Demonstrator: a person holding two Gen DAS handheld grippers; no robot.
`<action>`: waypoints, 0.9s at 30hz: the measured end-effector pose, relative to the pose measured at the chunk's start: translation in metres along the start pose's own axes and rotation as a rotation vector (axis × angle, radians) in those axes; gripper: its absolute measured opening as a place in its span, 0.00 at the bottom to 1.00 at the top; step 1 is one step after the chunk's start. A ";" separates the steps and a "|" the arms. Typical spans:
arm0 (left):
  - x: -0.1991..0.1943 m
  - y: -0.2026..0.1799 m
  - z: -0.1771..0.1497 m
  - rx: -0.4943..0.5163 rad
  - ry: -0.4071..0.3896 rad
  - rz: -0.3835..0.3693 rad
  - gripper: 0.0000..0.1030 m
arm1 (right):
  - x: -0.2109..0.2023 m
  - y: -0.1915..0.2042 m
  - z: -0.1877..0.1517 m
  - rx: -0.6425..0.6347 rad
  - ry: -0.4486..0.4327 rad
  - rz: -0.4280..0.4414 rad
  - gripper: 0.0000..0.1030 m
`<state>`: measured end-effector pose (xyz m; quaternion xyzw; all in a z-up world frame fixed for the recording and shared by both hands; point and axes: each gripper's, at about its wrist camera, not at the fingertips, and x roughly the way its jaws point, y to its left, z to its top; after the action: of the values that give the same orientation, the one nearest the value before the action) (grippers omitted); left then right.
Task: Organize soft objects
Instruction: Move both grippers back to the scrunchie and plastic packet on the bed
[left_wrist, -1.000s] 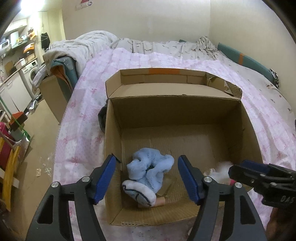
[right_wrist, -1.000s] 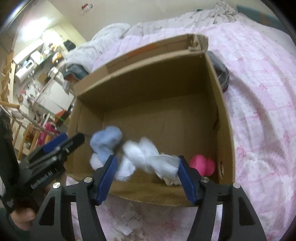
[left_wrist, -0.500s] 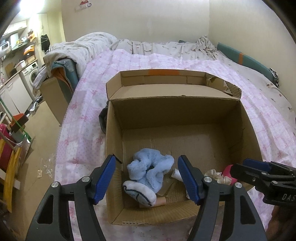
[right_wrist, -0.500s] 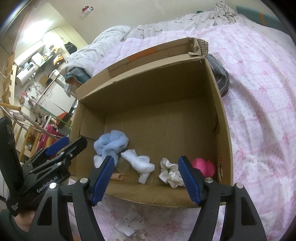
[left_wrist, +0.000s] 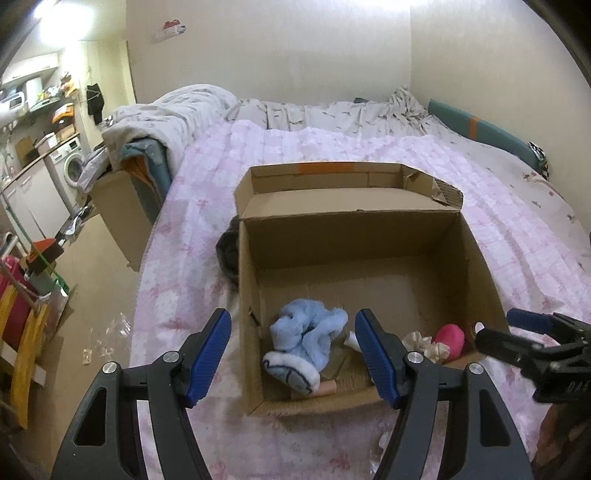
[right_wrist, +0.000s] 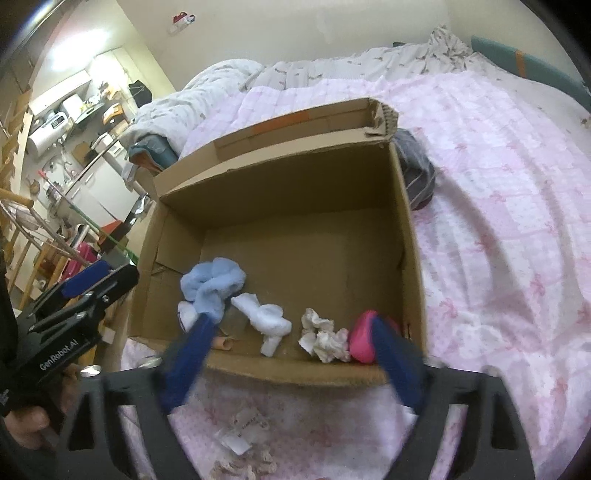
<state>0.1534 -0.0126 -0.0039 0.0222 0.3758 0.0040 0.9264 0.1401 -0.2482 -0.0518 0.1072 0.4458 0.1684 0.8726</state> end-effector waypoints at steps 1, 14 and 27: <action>-0.002 0.001 -0.002 -0.007 0.005 0.001 0.65 | -0.004 0.000 -0.001 0.000 -0.009 0.004 1.00; -0.022 0.015 -0.045 -0.085 0.127 0.017 0.65 | -0.027 0.002 -0.037 0.017 0.017 -0.044 1.00; -0.022 0.027 -0.079 -0.148 0.234 0.013 0.65 | -0.028 0.014 -0.074 -0.015 0.085 -0.067 1.00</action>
<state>0.0832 0.0164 -0.0438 -0.0445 0.4796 0.0401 0.8754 0.0623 -0.2434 -0.0692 0.0783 0.4846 0.1469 0.8588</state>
